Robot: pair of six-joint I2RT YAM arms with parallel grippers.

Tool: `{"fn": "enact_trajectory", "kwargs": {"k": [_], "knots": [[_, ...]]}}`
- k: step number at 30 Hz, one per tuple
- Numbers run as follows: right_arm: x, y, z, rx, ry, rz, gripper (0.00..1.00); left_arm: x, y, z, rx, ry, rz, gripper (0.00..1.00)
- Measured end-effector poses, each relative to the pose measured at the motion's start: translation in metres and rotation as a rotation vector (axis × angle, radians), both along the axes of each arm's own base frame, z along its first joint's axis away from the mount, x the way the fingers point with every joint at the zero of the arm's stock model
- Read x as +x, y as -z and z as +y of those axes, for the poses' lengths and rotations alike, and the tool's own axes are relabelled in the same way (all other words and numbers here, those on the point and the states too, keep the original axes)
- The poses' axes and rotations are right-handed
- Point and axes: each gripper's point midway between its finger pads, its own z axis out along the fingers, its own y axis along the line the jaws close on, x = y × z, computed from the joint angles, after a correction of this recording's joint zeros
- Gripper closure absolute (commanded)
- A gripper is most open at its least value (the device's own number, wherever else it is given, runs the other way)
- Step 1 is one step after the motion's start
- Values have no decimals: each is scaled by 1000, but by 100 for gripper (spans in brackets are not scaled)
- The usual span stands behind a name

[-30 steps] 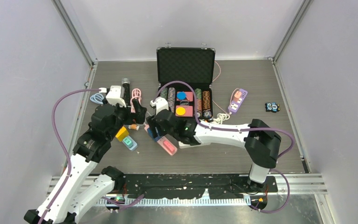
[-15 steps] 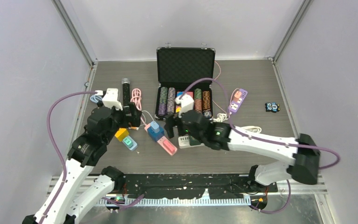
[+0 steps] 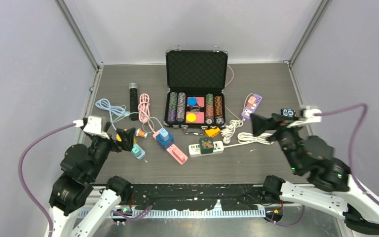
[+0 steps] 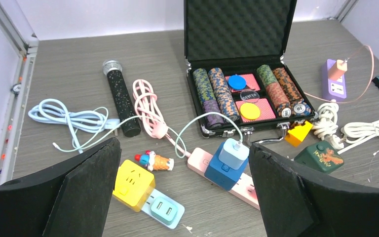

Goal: Insert the plug

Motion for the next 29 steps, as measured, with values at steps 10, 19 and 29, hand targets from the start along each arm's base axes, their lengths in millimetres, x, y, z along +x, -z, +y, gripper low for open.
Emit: {"fn": "enact_trajectory", "kwargs": {"k": [10, 19, 29], "knots": [[-32, -38, -89, 128, 86, -104, 5, -51, -28, 31, -64, -36, -117, 0], [-37, -35, -105, 109, 110, -105, 5, -80, -39, 54, -96, -83, -162, 0], [-42, -35, -117, 118, 119, -125, 5, -97, -34, 47, -95, -3, -168, 0]]}}
